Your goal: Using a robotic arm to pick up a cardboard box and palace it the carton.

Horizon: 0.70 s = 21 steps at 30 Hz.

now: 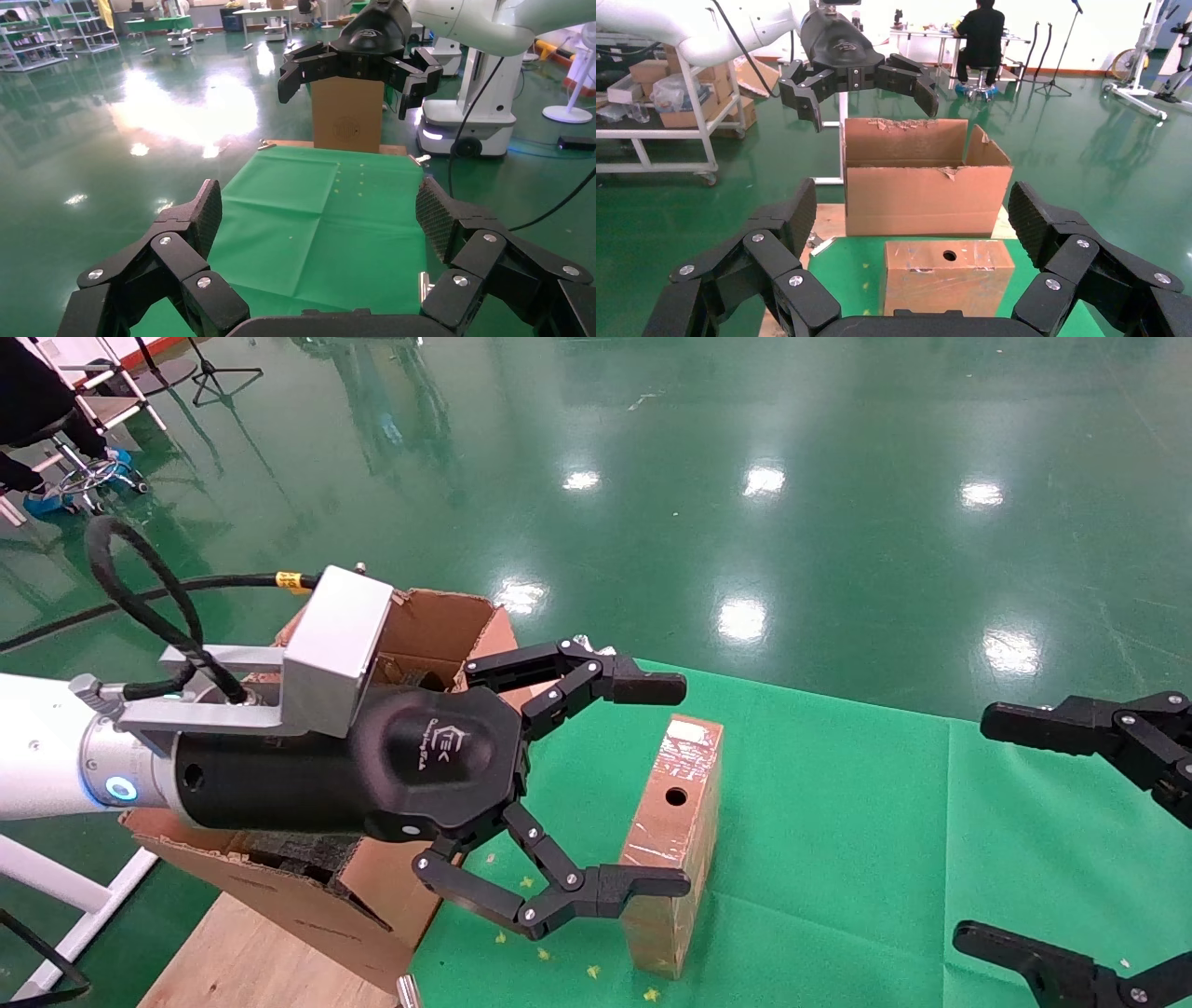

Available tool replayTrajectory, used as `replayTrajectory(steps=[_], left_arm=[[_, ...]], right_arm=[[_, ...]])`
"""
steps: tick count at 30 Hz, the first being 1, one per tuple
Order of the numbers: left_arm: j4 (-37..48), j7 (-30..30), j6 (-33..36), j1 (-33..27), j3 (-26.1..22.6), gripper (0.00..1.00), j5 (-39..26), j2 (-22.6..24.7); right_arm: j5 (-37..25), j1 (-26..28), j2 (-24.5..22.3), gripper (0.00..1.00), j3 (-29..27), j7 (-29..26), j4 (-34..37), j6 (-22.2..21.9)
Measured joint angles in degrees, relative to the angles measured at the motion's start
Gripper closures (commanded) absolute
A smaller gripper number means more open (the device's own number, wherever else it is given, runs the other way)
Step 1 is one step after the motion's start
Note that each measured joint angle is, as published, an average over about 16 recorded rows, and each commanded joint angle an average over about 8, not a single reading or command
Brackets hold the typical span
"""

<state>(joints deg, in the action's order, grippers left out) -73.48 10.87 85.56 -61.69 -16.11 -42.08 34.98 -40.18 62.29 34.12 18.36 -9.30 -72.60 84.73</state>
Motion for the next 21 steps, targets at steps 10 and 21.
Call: replayTrajectory(steps=[10, 21], left_arm=[[0.00, 0.00, 0.00, 0.00, 0.00, 0.00, 0.00, 0.00], [-0.77, -0.17, -0.25, -0.54, -0.32, 0.00, -1.58, -0.39]], right_arm=[[0.00, 0.00, 0.00, 0.00, 0.00, 0.00, 0.00, 0.00], [0.00, 0.00, 0.00, 0.60, 0.00, 0.00, 0.00, 0.00]])
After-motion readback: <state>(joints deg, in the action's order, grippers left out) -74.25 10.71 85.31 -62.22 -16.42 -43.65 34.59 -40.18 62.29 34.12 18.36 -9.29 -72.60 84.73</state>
